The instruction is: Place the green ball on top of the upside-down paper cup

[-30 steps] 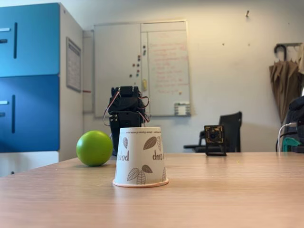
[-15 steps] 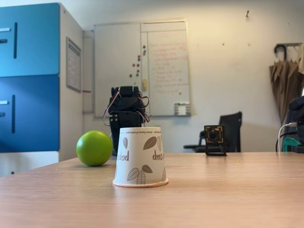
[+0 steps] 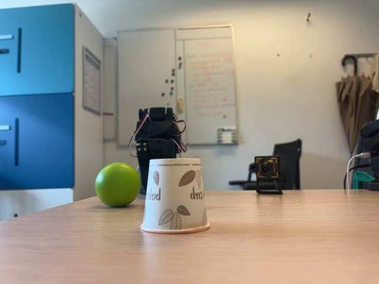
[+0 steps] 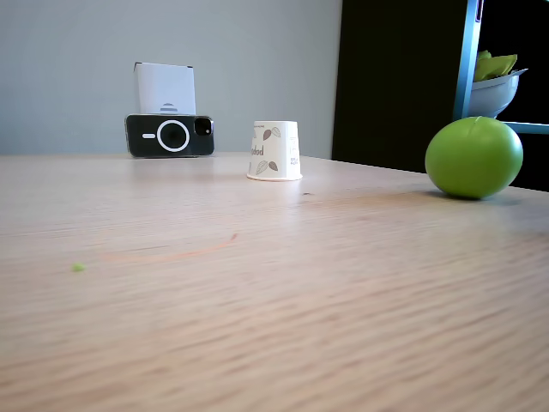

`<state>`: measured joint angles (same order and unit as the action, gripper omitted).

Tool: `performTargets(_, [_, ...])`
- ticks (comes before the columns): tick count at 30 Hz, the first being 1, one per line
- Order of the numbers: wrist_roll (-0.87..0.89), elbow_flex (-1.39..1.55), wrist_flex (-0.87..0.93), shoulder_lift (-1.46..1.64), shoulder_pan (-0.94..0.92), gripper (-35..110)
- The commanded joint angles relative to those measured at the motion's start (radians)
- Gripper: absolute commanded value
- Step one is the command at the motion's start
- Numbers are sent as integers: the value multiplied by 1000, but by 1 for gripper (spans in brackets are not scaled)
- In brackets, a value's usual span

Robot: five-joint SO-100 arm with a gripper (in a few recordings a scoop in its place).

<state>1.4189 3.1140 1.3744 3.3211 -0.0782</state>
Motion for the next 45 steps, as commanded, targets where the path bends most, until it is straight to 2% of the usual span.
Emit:
performTargets(1, [-2, -2, 11, 2, 3, 0])
performTargets(45, [-2, -2, 11, 2, -28, 0])
